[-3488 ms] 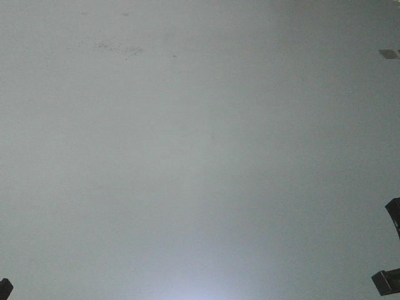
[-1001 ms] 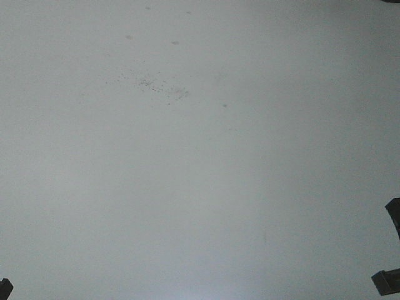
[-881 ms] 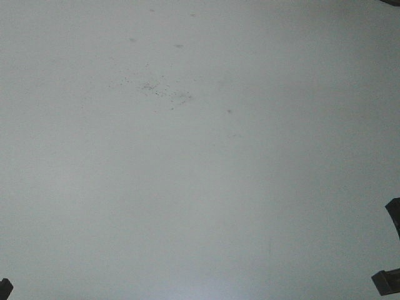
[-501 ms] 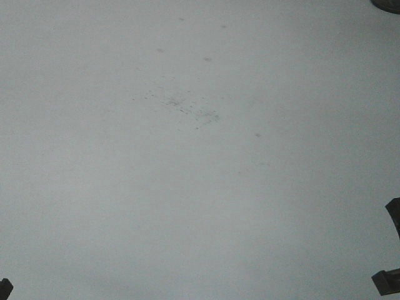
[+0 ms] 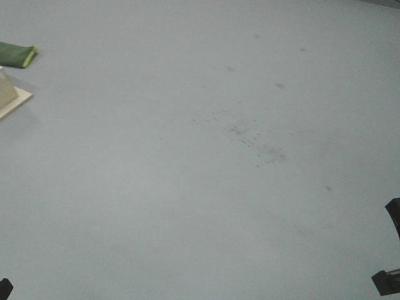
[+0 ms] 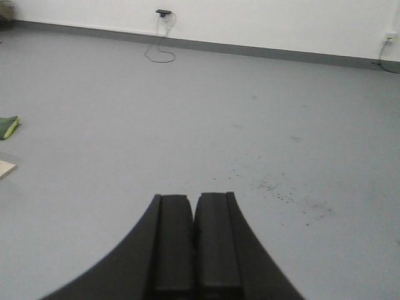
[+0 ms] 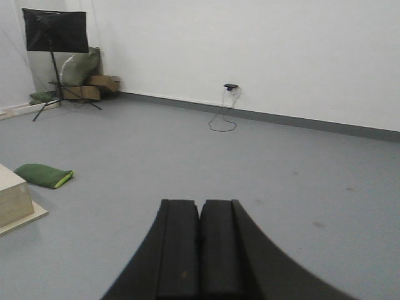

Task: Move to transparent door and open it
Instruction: 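Drive the base forward up to the white-framed sliding glass door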

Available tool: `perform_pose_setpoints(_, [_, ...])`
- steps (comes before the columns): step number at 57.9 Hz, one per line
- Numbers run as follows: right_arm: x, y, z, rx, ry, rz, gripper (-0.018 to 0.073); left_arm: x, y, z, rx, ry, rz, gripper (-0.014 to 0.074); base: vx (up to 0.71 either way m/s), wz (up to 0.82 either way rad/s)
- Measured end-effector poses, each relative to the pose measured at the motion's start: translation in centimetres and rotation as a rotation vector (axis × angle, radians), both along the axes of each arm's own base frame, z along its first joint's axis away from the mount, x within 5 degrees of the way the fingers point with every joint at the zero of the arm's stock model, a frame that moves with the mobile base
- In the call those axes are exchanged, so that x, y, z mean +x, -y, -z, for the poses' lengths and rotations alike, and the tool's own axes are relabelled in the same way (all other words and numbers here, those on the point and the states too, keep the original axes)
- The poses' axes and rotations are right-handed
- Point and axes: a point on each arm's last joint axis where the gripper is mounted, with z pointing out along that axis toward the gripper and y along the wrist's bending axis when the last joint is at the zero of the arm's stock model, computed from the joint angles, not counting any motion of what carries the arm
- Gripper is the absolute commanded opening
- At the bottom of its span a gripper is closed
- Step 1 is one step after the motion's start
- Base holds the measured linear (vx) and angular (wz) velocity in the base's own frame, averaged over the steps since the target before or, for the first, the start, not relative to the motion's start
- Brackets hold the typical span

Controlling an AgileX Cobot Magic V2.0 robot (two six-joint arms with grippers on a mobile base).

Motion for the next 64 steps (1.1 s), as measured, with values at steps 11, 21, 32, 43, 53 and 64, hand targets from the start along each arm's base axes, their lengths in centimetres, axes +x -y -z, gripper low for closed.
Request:
perform_pose_setpoints(11, [0.0, 0.0, 0.0, 0.0, 0.0, 0.0, -0.0003, 0.0, 0.0, 0.0, 0.0, 0.0, 0.0, 0.0003, 0.45, 0.5])
perform_pose_setpoints(21, [0.0, 0.0, 0.0, 0.0, 0.0, 0.0, -0.0003, 0.0, 0.0, 0.0, 0.0, 0.0, 0.0, 0.0003, 0.43, 0.51])
perform_pose_setpoints(32, [0.0, 0.0, 0.0, 0.0, 0.0, 0.0, -0.0003, 0.0, 0.0, 0.0, 0.0, 0.0, 0.0, 0.0003, 0.4, 0.58])
perform_pose_setpoints(43, [0.0, 0.0, 0.0, 0.0, 0.0, 0.0, -0.0003, 0.0, 0.0, 0.0, 0.0, 0.0, 0.0, 0.0003, 0.37, 0.68])
perform_pose_setpoints(53, [0.0, 0.0, 0.0, 0.0, 0.0, 0.0, -0.0003, 0.0, 0.0, 0.0, 0.0, 0.0, 0.0, 0.0003, 0.36, 0.74])
perform_pose_setpoints(64, [0.0, 0.0, 0.0, 0.0, 0.0, 0.0, -0.0003, 0.0, 0.0, 0.0, 0.0, 0.0, 0.0, 0.0003, 0.36, 0.76])
